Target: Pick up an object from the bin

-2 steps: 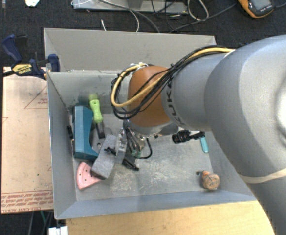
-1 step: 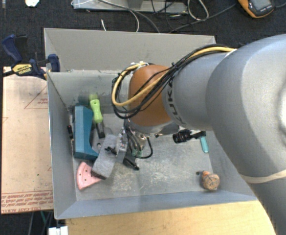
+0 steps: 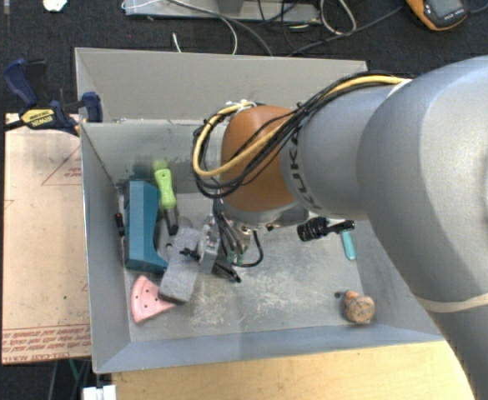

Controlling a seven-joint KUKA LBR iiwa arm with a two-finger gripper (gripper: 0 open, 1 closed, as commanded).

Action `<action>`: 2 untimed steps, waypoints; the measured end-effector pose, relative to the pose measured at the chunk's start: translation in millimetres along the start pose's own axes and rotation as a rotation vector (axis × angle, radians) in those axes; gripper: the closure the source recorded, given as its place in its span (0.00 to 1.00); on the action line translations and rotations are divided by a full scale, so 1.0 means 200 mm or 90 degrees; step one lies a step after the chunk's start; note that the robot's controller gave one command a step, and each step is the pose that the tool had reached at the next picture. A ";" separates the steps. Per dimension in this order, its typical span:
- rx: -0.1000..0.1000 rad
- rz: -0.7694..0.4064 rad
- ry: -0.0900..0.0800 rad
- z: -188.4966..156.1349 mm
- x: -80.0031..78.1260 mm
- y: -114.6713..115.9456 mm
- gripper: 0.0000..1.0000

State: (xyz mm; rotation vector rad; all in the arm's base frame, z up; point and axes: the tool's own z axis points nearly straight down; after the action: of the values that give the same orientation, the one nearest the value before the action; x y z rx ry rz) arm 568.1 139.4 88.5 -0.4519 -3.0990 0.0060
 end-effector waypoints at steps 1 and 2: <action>-0.001 0.000 0.000 -0.12 0.00 0.00 1.00; 0.001 0.000 0.005 -0.29 0.01 0.00 1.00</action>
Offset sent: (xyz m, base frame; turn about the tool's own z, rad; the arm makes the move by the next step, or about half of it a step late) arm -0.0003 -0.0001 0.1584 0.0004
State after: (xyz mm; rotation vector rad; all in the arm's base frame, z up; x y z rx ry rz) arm 566.2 139.4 146.4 -0.4508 -3.0917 0.0078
